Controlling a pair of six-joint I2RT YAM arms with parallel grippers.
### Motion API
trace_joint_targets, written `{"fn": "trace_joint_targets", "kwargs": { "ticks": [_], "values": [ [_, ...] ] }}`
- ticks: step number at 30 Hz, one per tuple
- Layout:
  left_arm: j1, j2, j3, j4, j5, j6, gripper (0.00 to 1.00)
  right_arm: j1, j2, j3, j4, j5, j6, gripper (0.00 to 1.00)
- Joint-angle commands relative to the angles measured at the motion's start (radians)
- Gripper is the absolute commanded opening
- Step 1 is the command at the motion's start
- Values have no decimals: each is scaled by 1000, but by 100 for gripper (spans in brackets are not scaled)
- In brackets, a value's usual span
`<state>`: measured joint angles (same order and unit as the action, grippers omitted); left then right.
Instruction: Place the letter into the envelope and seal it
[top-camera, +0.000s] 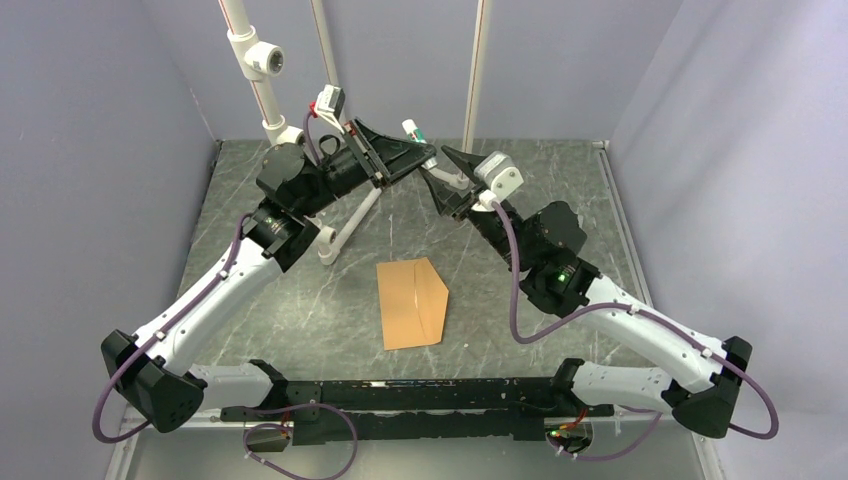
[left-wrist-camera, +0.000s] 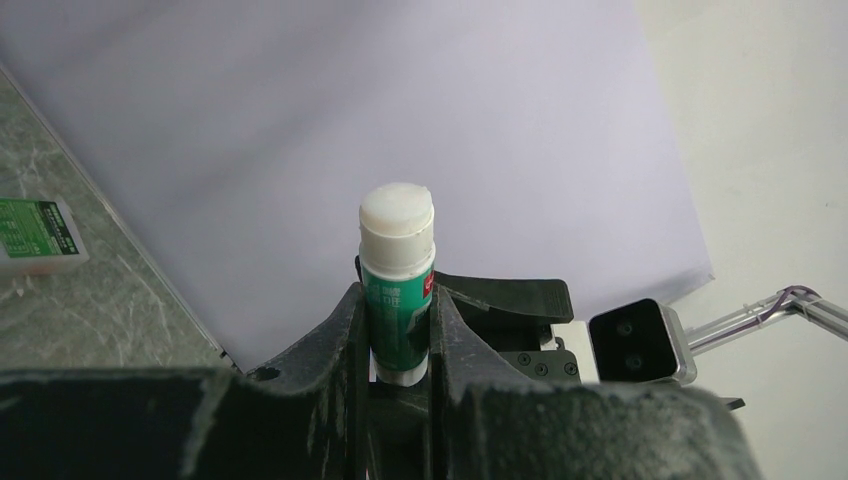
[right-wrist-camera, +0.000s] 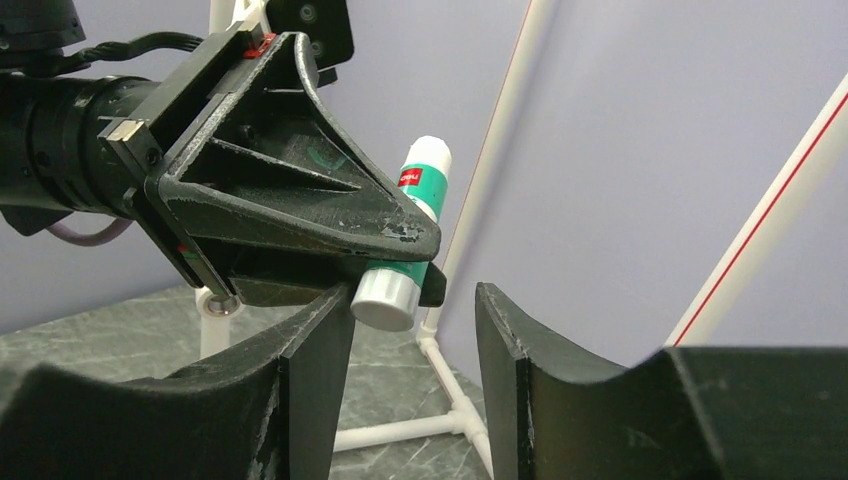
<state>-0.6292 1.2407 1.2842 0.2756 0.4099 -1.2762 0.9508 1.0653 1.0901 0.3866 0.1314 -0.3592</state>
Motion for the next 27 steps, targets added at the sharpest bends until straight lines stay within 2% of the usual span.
{"fn": "trace_joint_targets", "kwargs": {
  "ticks": [1, 7, 11, 12, 17, 18, 23, 27],
  "values": [
    [-15, -24, -6, 56, 46, 1, 2, 3, 24, 48, 71, 27, 23, 51],
    [-15, -18, -13, 58, 47, 4, 2, 3, 24, 35, 95, 12, 17, 39],
    [-15, -25, -16, 39, 27, 25, 2, 3, -2, 6, 106, -72, 5, 32],
    [-15, -29, -20, 37, 19, 32, 2, 3, -9, 2, 104, -90, 15, 32],
    [-14, -42, -27, 35, -1, 63, 3, 3, -33, -7, 97, -108, 63, 53],
    [-15, -41, -26, 42, 1, 63, 2, 3, -32, -5, 95, -98, 66, 55],
    [-14, -34, -29, 65, 15, 54, 2, 3, -12, 3, 102, -38, 71, 56],
    [-15, -33, -32, 79, 26, 48, 2, 3, 5, 19, 90, -9, 78, 47]
  ]
}}
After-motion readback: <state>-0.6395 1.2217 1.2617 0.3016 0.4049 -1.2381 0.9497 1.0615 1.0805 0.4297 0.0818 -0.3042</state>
